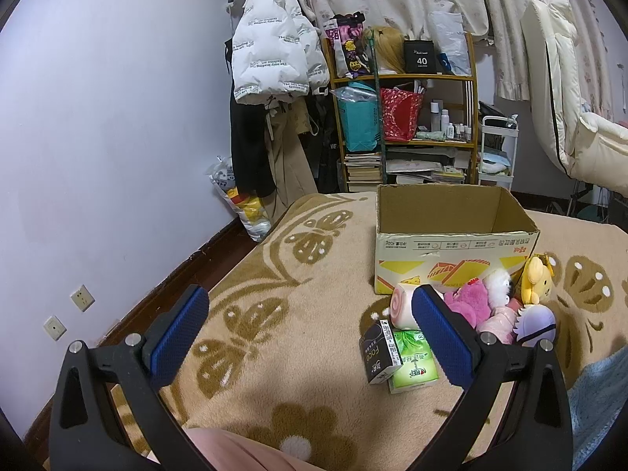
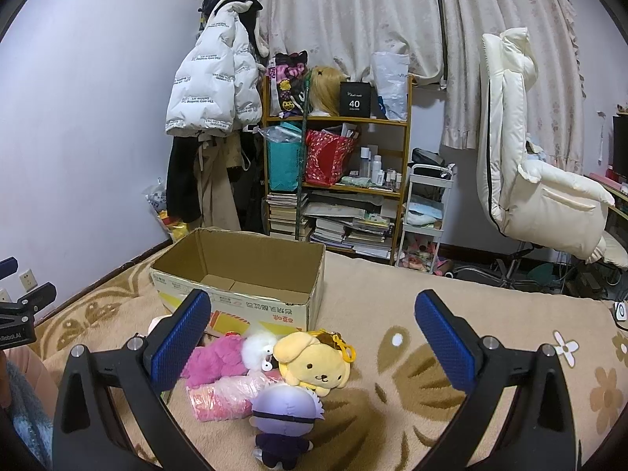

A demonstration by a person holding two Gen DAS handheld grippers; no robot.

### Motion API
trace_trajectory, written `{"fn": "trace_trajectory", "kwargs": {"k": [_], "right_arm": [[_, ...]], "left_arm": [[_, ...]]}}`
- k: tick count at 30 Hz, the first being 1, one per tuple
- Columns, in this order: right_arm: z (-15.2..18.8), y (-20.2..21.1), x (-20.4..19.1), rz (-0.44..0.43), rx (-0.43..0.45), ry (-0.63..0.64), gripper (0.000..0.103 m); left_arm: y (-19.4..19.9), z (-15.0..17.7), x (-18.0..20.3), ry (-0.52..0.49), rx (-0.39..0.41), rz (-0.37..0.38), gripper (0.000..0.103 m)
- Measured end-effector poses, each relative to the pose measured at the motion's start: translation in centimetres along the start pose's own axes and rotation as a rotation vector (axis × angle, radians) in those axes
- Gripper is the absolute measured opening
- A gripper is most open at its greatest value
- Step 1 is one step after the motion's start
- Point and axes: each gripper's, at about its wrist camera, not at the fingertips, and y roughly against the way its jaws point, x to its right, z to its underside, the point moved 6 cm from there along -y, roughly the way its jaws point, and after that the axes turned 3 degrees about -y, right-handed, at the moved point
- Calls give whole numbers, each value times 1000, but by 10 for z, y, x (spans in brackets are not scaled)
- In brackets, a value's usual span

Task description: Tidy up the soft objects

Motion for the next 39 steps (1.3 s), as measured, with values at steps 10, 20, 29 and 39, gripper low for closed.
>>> {"fn": "trace_trajectory", "kwargs": {"k": [10, 20, 29, 39], "right_arm": [[3, -1, -1, -2, -2, 3, 103], [4, -1, -2, -2, -4, 3, 103], [8, -2, -4, -4, -7, -3, 103], [3, 0, -4, -7, -14, 8, 103]], "left_arm": [[0, 0, 1, -2, -4, -1, 102], [-1, 2, 1, 0, -12, -1, 102], [-4, 2, 0, -4, -15, -3, 102], [-3, 2, 1, -6, -16, -4, 102]]}}
